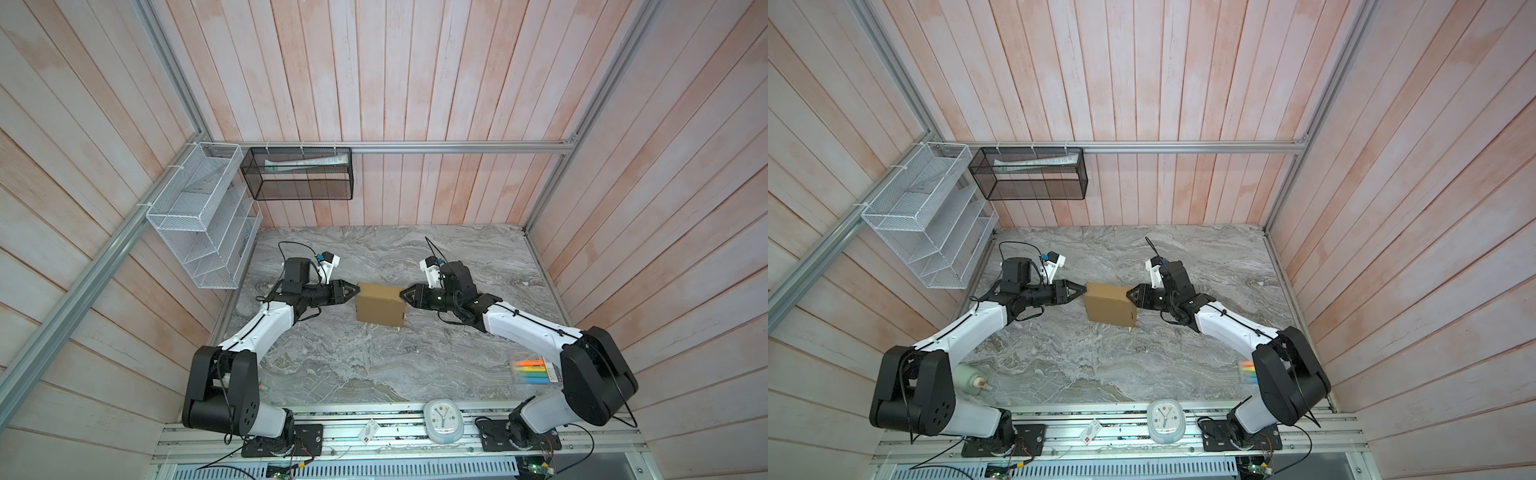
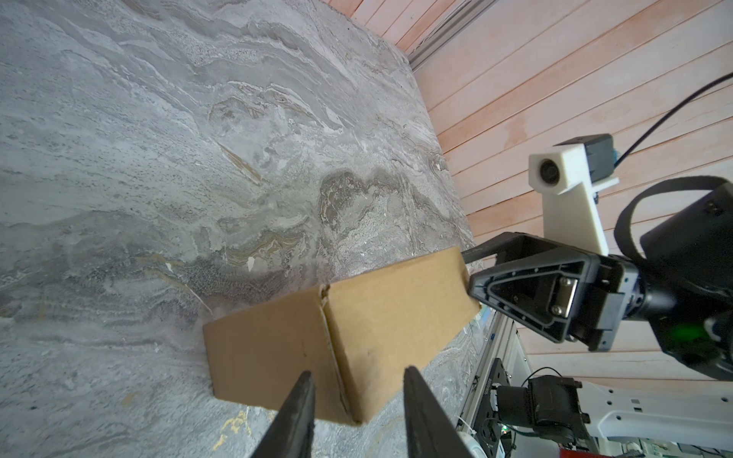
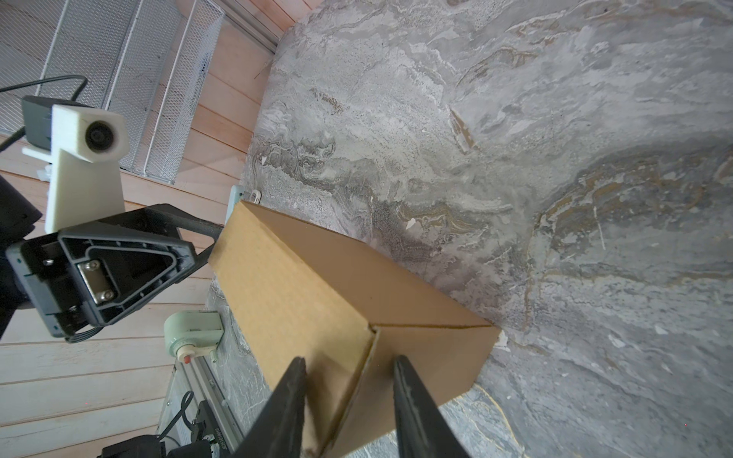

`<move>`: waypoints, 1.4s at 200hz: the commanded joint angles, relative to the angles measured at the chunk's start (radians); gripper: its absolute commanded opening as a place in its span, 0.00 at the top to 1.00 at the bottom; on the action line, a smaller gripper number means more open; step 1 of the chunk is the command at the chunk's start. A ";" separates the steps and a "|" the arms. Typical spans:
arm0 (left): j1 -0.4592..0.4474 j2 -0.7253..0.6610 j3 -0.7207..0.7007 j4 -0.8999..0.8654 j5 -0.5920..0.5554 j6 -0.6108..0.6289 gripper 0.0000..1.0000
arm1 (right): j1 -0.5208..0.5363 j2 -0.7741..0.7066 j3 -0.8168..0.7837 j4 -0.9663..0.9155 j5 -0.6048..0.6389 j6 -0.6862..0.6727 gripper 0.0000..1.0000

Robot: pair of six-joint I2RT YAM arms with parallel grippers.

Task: Assemble paper box
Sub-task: Fold and tuck the lid into the gap.

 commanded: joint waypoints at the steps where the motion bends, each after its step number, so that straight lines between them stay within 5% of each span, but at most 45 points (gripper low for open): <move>1: -0.007 0.008 0.025 -0.024 -0.020 0.029 0.62 | 0.006 0.020 0.030 0.005 -0.017 -0.016 0.64; 280: -0.018 -0.059 -0.053 -0.057 -0.049 0.005 0.72 | 0.003 0.067 0.046 -0.031 -0.048 -0.106 0.75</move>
